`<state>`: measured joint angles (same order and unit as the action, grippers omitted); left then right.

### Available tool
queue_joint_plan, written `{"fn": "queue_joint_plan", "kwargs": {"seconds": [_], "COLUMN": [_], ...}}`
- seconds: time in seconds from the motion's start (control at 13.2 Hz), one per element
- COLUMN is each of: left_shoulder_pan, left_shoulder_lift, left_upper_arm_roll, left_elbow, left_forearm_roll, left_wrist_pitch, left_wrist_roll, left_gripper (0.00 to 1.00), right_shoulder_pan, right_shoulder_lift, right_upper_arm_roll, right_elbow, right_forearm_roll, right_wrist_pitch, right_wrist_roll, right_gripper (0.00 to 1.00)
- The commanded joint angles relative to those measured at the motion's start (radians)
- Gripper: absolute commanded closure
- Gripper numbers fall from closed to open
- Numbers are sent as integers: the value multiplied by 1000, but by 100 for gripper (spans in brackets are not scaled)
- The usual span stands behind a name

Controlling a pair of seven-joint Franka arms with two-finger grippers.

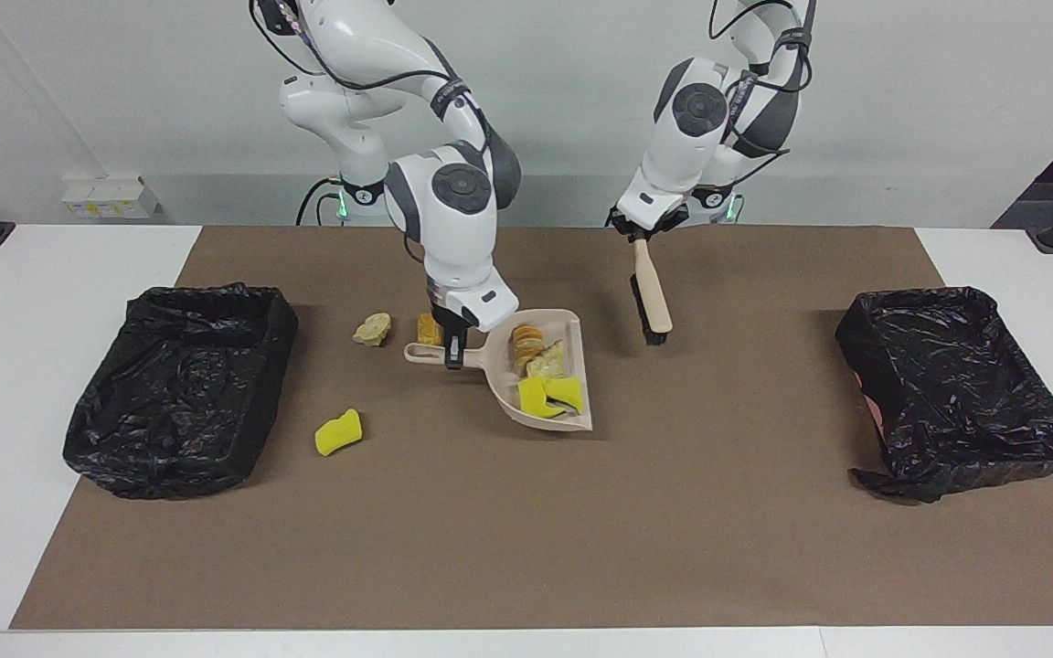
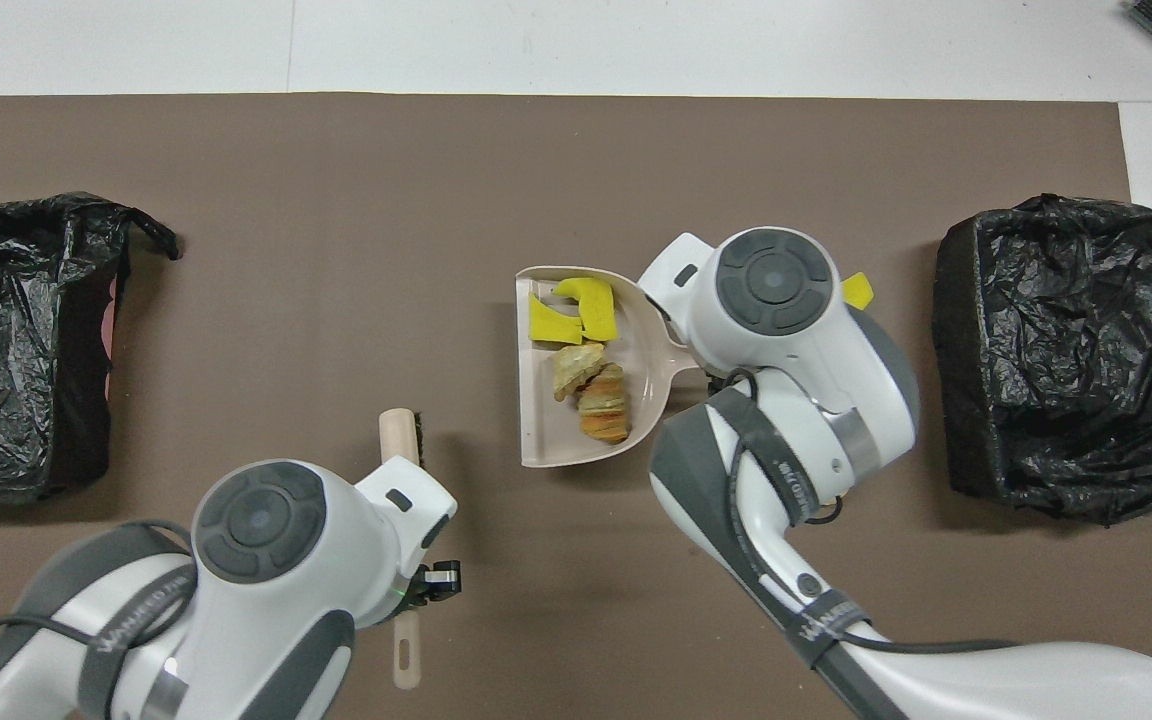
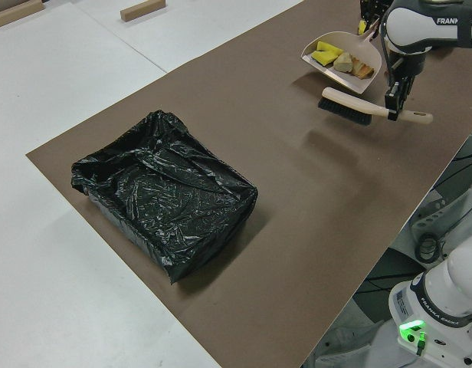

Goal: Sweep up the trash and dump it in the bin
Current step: 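Carry the loaded dustpan to the bin farther along with the right gripper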

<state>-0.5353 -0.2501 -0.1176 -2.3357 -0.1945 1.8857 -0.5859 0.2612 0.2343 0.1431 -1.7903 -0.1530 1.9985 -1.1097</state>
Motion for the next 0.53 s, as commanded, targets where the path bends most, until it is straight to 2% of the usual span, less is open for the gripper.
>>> {"fn": "queue_joint_plan", "kwargs": {"seconds": [0.0,0.15,0.46], "left_shoulder_pan": [-94,-145,-178], "left_shoulder_lift": [-28,-6,32], "left_upper_arm_roll": [13,9,10], "left_elbow": [-82,-94,-157], "left_forearm_roll": [17,15,17], "left_wrist_pitch": [133,167,233], "left_wrist_roll": [-60,-136,-123], "left_gripper": [100,100,100], "right_shoulder_pan": [-104,-183,-330], "right_shoulder_lift": [-88,-119,-211], "right_upper_arm_roll": [10,10,6], "right_elbow": [-41,-35,-29], "right_forearm_roll": [47,50,52], "right_wrist_pitch": [-35,-69,-124], "right_wrist_roll": [-131,-198,-315], "right_gripper": [100,100,100]}}
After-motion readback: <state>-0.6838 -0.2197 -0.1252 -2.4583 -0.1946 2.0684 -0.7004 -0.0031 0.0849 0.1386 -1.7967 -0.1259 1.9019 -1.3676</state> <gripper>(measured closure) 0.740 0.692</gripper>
